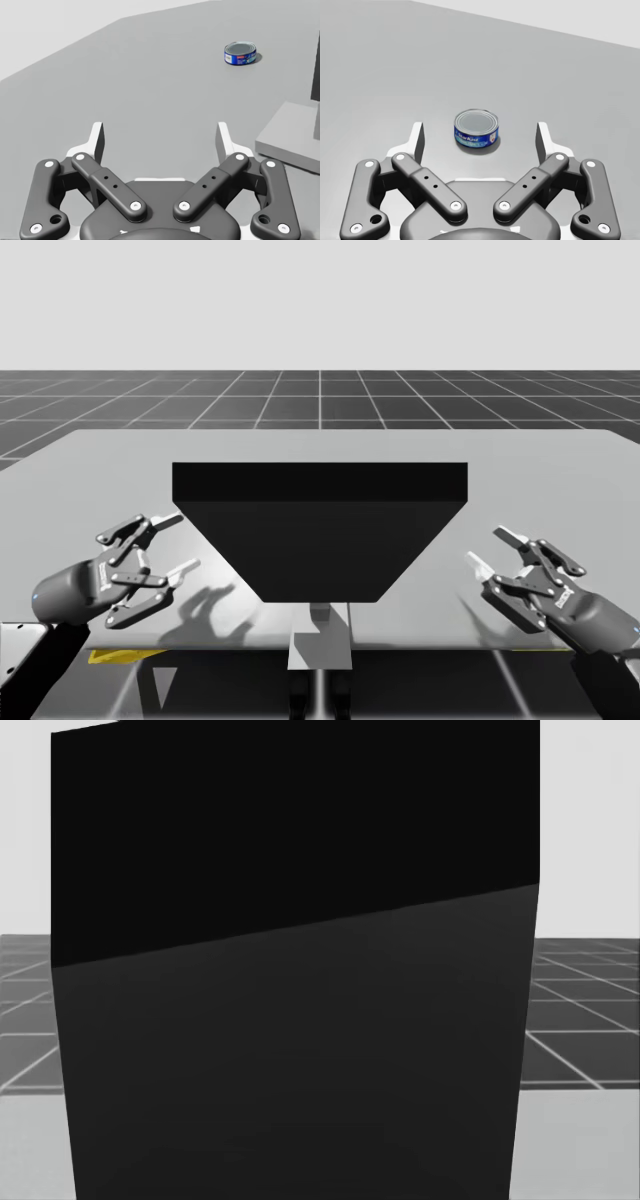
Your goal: Reach around the screen and pick up the object behind it.
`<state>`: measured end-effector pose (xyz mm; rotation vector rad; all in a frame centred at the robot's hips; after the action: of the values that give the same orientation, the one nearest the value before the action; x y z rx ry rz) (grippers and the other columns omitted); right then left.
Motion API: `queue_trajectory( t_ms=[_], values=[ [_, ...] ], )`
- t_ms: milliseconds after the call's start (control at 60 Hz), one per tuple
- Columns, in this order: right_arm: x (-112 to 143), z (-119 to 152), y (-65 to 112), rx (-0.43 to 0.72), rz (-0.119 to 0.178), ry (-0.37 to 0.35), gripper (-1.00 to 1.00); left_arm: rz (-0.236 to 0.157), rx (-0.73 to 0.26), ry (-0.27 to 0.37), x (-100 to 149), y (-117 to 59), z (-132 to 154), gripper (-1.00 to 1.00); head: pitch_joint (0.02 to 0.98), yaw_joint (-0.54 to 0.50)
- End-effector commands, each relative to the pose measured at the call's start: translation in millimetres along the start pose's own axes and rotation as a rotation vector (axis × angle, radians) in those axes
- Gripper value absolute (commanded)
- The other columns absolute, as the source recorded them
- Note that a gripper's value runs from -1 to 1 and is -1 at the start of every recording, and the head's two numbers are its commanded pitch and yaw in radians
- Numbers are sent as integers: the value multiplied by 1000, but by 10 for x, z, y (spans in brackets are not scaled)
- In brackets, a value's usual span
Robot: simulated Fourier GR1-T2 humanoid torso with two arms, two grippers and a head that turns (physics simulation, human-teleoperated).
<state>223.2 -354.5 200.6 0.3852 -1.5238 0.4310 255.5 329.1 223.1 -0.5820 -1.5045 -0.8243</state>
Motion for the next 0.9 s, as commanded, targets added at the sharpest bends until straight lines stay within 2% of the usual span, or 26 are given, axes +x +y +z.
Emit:
queue_trajectory(
  t_ms=[17,200,267,283,400,533,750,867,900],
  values=[
    [-149,321,21,79,-1,54,-1000,-23,-94,32,-26,-79,203,-1000,199,-35],
    [-212,294,-88,71,-3,81,-1000,-25,-97,42,-35,-68,232,-1000,201,-47],
    [-217,224,-138,70,8,84,-1000,-23,-101,39,-36,-67,225,-1000,200,-49],
    [-222,174,-167,71,23,84,-1000,-22,-104,35,-39,-66,218,-1000,200,-49],
    [-243,-22,-268,78,43,96,-1000,-20,-112,30,-50,-65,201,-1000,203,-52],
    [-307,-280,-329,95,54,128,-1000,-23,-118,30,-56,-69,185,-1000,206,-48],
    [-388,-632,-323,137,58,160,-1000,-36,-125,34,-68,-102,153,-1000,213,-49],
    [-414,-771,-315,155,54,163,-1000,-41,-130,37,-73,-123,140,-1000,217,-48],
    [-414,-825,-321,162,44,161,-1000,-42,-131,37,-74,-126,140,-1000,218,-50]
  ],
)
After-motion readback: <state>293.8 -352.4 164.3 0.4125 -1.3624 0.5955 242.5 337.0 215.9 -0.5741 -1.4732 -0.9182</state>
